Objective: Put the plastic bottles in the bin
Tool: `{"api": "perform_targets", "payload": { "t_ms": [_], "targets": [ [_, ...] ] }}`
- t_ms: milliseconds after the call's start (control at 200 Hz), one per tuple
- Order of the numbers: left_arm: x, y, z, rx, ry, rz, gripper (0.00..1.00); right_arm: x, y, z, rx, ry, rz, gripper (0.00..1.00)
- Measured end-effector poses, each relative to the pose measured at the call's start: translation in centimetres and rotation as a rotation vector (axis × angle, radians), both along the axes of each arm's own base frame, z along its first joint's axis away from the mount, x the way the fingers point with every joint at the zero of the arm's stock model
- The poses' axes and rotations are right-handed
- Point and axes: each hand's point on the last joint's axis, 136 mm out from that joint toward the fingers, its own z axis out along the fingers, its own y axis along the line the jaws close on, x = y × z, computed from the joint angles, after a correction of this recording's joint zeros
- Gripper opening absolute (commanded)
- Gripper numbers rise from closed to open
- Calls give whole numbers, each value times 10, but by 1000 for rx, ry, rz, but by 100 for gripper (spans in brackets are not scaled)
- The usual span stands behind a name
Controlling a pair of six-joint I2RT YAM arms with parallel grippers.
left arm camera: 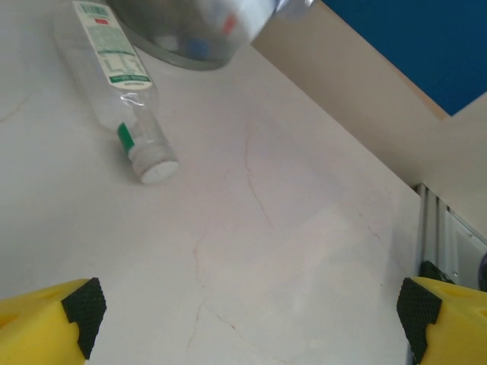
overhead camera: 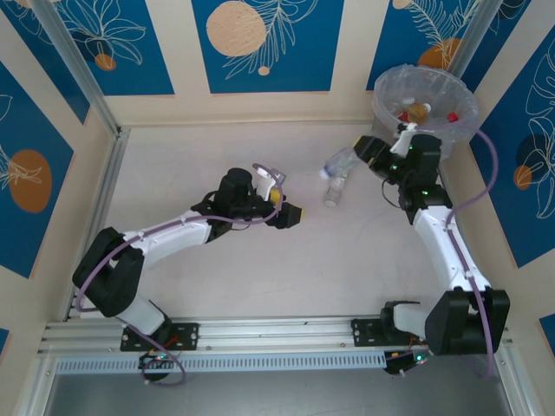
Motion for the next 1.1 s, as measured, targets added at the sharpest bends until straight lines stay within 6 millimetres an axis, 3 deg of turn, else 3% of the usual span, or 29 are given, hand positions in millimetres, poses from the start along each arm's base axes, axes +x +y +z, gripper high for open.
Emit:
{"api": "perform_targets", "payload": {
  "t_ms": [155, 240, 480, 650, 820, 995, 1100],
  "targets": [
    [4, 3, -6, 14, 8, 31, 99, 6, -58, 57, -140, -208, -261, 57],
    [6, 3, -10, 19, 25, 43, 99, 9, -90, 72, -184, -269, -392, 57],
    [8, 2, -27, 35, 77, 58, 99, 22, -164, 86, -194, -328, -648, 57],
    [9, 1, -29, 37, 81, 59, 99, 22, -205, 79, -83, -324, -754, 57],
    [11, 0, -33, 40, 99, 63, 100, 38, -219, 58, -11, -275, -777, 61],
    [12, -1, -38, 47, 114, 66, 99, 73, -221, 40, 12, -164, -729, 83],
    [12, -1, -38, 47, 115, 66, 99, 80, -217, 40, 15, -128, -693, 92]
  ]
}}
